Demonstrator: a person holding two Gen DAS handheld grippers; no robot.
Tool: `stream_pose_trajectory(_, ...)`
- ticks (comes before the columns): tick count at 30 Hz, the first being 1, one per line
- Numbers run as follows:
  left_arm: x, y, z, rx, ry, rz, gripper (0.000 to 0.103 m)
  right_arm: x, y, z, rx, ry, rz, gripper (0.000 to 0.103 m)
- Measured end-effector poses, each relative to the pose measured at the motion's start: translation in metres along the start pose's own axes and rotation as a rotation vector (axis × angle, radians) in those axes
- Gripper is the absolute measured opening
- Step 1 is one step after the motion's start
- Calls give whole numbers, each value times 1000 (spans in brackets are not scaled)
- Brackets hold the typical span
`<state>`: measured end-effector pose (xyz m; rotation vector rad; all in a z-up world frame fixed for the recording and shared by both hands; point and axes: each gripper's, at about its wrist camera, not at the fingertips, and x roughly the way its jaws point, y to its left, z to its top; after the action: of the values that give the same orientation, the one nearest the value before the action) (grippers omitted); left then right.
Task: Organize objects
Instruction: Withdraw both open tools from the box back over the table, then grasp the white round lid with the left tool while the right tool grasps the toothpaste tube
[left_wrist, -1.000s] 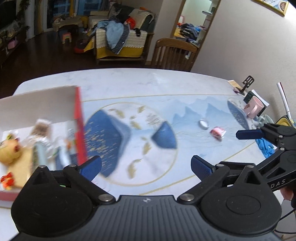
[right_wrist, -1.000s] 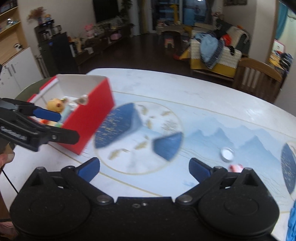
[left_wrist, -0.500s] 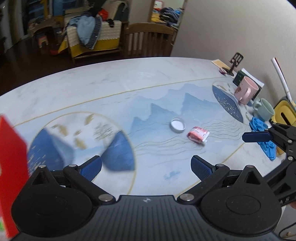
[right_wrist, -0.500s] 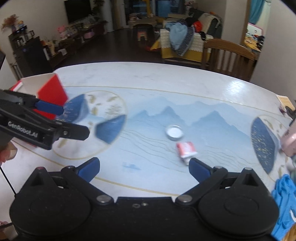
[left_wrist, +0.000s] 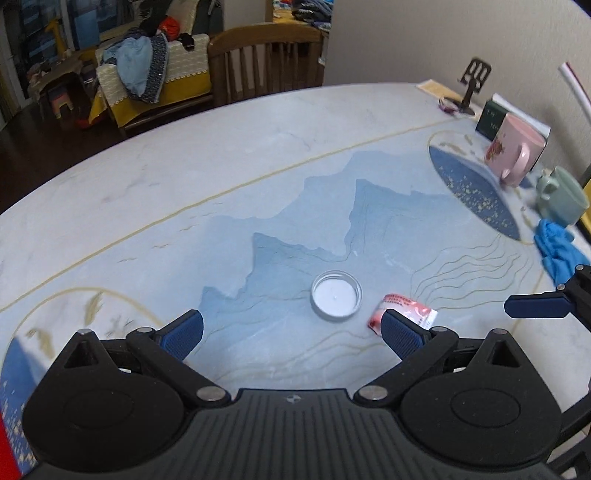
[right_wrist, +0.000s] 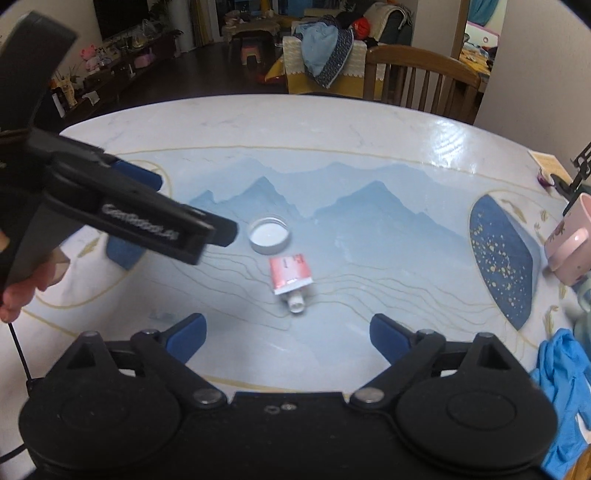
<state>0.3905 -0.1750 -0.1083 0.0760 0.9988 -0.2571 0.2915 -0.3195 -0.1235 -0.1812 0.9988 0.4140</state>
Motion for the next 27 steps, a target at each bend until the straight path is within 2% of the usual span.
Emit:
stream_pose_trajectory(7, 29, -10, 8, 18, 26, -9, 103, 27, -7, 0, 12, 38, -7, 91)
stream_pose_trajectory(14, 45, -9, 11, 1, 28, -8, 103, 43, -4, 4, -6, 41, -24, 79)
stream_pose_trajectory(19, 49, -13, 10, 26, 16, -9, 102, 51, -1, 7, -21, 32, -27, 68)
stream_pose_trajectory(20, 49, -14, 10, 30, 12, -10, 99, 51, -1, 7, -30, 24, -32, 66)
stream_pose_trajectory(21, 49, -15, 9, 34, 12, -15, 91, 52, -1, 7, -34, 19, -28, 62)
stream_pose_trajectory(25, 47, -20, 7, 72, -5, 7, 76, 52, -1, 9, -29, 3, -38, 49)
stream_pose_trajectory(27, 45, -22, 5, 96, -14, 2, 62, 51, -1, 9, -22, 0, -42, 43)
